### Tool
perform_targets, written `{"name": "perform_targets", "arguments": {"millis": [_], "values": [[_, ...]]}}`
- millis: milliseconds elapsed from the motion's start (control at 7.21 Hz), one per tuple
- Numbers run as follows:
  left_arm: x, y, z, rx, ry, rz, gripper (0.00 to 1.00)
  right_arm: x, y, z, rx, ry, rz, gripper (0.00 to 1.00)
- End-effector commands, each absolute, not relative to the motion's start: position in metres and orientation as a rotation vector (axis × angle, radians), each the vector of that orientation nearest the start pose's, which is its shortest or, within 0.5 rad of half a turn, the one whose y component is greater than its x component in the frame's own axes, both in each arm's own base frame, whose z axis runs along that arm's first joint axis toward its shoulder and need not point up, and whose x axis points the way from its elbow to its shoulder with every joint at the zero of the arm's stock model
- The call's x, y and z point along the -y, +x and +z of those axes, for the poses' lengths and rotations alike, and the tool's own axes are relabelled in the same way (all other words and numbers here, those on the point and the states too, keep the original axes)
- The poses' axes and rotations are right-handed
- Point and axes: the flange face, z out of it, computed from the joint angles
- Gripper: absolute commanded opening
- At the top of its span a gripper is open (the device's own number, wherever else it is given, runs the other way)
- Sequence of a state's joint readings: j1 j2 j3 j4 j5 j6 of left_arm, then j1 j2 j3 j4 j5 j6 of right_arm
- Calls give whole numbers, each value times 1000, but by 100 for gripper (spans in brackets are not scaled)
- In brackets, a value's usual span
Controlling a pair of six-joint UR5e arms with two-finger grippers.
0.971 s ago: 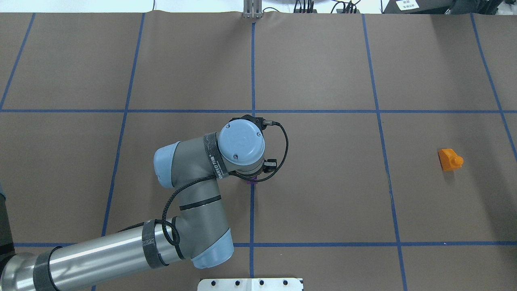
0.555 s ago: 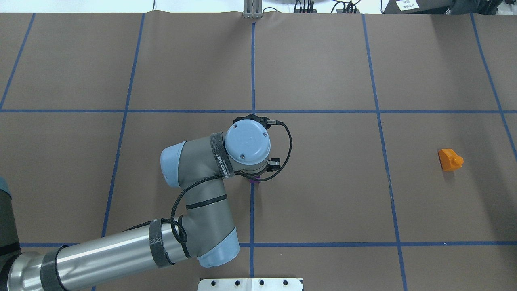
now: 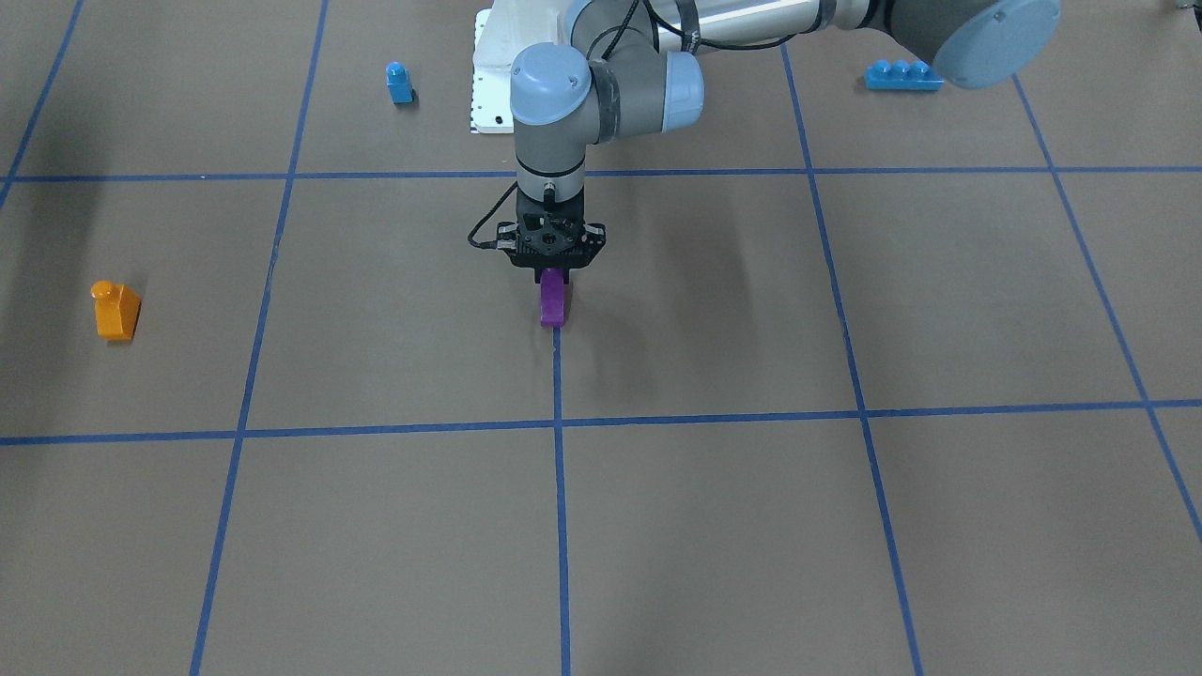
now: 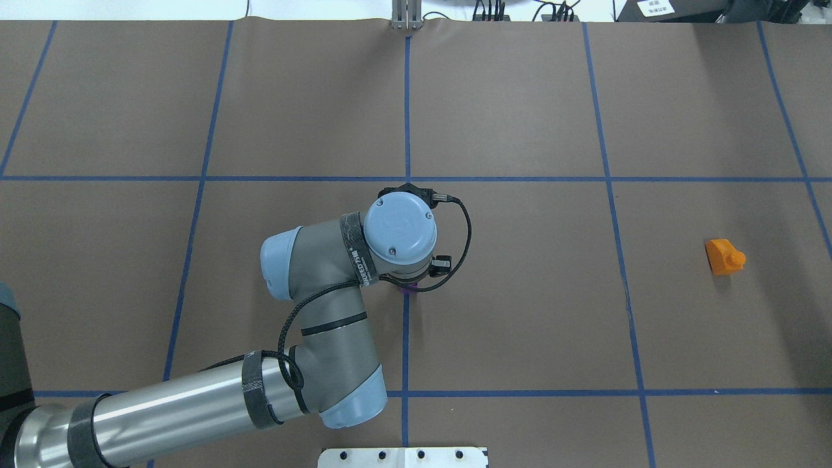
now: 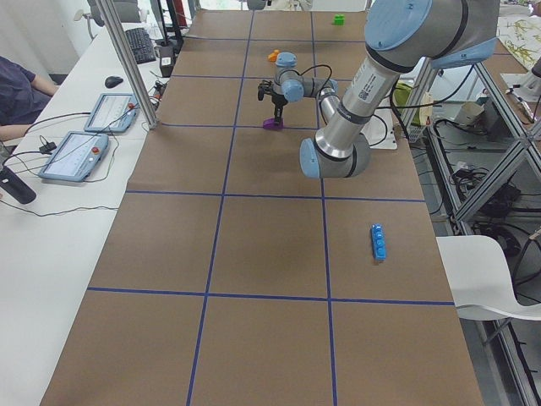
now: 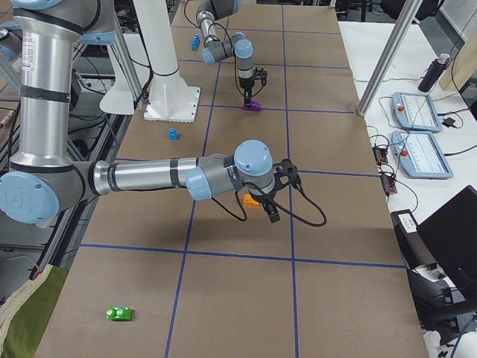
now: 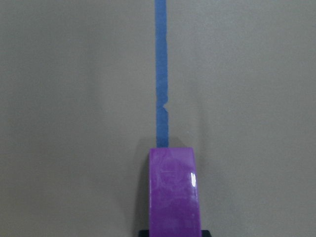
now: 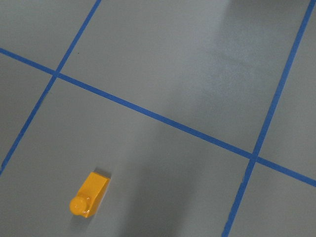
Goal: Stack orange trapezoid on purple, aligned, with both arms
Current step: 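Lower the purple block onto the table with the left gripper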
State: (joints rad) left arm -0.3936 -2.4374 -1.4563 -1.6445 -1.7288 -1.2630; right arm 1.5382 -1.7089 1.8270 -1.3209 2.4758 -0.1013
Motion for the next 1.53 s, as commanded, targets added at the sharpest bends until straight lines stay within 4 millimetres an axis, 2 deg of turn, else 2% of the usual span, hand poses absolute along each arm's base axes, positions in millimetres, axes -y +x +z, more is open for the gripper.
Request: {"name": "perform_targets", "arguments": {"millis": [0, 278, 416, 555, 694, 833, 1110, 1249, 1388], "values": [[397, 648, 163, -824, 145, -13, 0, 448, 40, 558, 885, 374, -291, 100], [398, 647, 164, -822, 145, -13, 4, 448, 39, 558, 885, 373, -292, 100], [398, 647, 163, -824, 146, -13, 19, 448, 39, 558, 884, 372, -294, 100], [397, 648, 163, -825, 146, -11, 40, 449, 39, 559, 882, 372, -294, 100], [398, 647, 165, -822, 146, -11, 79, 449, 38, 558, 882, 374, -297, 100], [397, 648, 167, -819, 146, -11, 100, 449, 37, 558, 880, 373, -298, 100], [397, 643, 162, -828, 149, -12, 100, 450, 37, 559, 874, 369, -295, 100], [398, 622, 139, -874, 172, -17, 100, 449, 37, 560, 880, 359, -281, 100], [406, 586, 132, -879, 190, -24, 100, 449, 32, 555, 893, 326, -219, 100]]}}
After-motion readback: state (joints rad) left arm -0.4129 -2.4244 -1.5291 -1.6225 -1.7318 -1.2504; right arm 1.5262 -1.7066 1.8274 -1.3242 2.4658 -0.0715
